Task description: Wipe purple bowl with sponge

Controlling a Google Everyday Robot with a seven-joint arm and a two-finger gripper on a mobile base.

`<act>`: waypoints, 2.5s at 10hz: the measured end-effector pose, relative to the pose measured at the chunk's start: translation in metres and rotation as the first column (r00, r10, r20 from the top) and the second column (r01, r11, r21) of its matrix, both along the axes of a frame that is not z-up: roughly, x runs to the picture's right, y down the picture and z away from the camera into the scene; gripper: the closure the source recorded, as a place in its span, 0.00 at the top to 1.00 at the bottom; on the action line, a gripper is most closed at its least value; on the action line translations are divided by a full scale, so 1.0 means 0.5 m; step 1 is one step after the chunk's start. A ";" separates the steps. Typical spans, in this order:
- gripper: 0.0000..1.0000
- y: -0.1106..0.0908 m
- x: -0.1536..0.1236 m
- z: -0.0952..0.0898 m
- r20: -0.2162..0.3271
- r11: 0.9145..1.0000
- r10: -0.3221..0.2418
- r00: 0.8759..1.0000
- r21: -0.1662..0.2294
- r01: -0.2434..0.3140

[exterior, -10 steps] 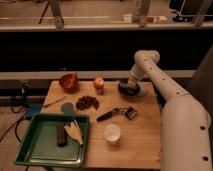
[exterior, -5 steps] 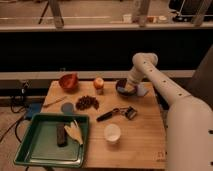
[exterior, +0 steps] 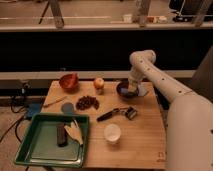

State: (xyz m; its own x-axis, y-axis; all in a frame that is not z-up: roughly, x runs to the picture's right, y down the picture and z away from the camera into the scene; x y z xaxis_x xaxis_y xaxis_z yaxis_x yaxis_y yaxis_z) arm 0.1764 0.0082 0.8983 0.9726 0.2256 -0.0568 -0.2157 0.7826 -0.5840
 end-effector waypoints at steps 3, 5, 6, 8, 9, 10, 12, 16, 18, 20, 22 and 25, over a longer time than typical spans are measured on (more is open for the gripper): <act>0.00 -0.032 0.032 0.023 -0.053 1.000 -0.001 0.999 0.016 0.002; 0.00 -0.050 0.034 0.047 -0.046 0.999 0.009 0.999 0.038 -0.007; 0.00 -0.056 0.037 0.056 -0.042 0.999 0.018 0.999 0.050 -0.016; 0.00 -0.065 0.040 0.068 -0.027 0.997 0.037 0.999 0.067 -0.035; 0.00 -0.066 0.039 0.072 -0.014 0.997 0.040 0.999 0.070 -0.039; 0.00 -0.066 0.033 0.074 0.002 0.997 0.039 0.999 0.069 -0.039; 0.00 -0.060 0.002 0.073 0.055 0.998 0.033 0.998 0.060 -0.036; 0.00 -0.032 -0.053 0.048 0.123 1.000 -0.018 0.992 0.024 0.015; 0.00 -0.018 -0.071 0.033 0.153 0.999 -0.037 0.988 -0.004 0.038; 0.00 -0.009 -0.071 0.022 0.149 0.998 -0.048 0.988 -0.027 0.052; 0.00 0.001 -0.040 0.007 0.101 0.997 -0.049 0.994 -0.059 0.055; 0.00 -0.002 0.004 -0.012 0.027 0.995 -0.054 0.998 -0.078 0.056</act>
